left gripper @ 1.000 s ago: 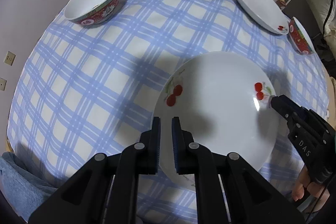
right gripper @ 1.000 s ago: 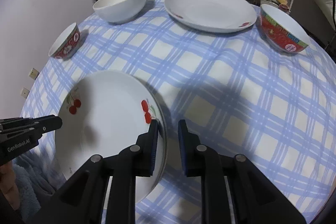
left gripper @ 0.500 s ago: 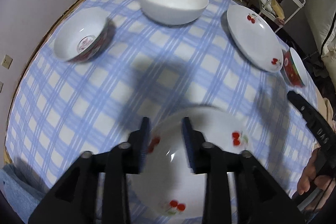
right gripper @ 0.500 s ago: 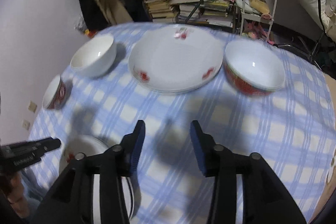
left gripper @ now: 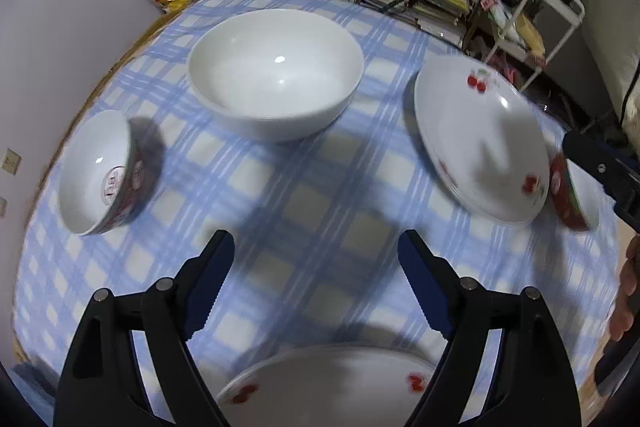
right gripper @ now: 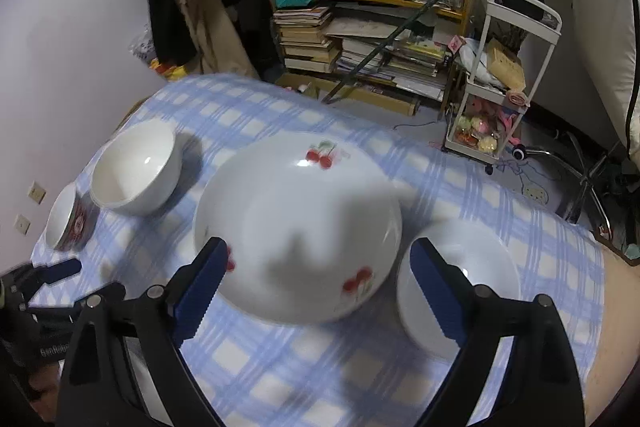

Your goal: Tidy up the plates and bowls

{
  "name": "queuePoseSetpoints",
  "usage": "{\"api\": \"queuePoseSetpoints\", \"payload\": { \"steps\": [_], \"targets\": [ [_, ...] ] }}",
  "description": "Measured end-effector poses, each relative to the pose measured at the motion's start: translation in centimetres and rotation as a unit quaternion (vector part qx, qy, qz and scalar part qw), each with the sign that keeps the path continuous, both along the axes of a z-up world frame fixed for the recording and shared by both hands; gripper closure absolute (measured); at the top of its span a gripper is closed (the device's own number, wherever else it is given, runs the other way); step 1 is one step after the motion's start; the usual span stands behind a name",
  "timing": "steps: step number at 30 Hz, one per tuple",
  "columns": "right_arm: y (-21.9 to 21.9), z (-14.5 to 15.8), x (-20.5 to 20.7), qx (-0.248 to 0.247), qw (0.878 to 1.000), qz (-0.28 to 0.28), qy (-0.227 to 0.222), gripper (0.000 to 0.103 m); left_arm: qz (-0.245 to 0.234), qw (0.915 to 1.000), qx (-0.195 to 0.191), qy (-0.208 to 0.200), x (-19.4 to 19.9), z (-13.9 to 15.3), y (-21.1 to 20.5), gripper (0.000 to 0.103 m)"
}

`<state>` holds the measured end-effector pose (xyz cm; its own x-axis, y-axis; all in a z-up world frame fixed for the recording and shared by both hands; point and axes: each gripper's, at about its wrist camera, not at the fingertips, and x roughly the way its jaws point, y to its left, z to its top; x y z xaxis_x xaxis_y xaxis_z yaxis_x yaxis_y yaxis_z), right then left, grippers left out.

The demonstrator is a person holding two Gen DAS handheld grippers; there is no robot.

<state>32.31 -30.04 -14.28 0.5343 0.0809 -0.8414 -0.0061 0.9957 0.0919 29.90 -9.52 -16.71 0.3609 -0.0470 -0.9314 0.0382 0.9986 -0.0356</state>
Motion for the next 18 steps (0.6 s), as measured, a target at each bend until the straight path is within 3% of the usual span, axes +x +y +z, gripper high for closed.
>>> {"api": "queuePoseSetpoints", "payload": {
  "steps": [3, 6, 14, 18],
  "targets": [
    [-0.7, -0.2, 1.8, -0.018, 1.0, -0.007, -0.001, 0.006, 0.015, 0.9993, -0.034, -0.003, 1.1, -0.4, -0.3, 0.02],
    [-1.6, -0.9, 3.8, -0.025, 0.999, -0.004, 0.023, 0.006, 0.032, 0.9983, -0.044, -0.023, 1.7, -0.5, -0.6, 0.02],
    [-4.2, -2.5, 7.3, -0.029, 0.997, -0.025, 0.067, 0.008, 0.031, 0.9983, -0.05, 0.002, 3.9, -2.2, -2.2, 0.02],
    [-4.6, -3.8, 8.3, -0.022, 0.995, -0.028, 0.092, 0.036, 0.019, 0.9976, -0.065, 0.013, 4.6, -2.5, -3.4, 0.02]
  ]
}}
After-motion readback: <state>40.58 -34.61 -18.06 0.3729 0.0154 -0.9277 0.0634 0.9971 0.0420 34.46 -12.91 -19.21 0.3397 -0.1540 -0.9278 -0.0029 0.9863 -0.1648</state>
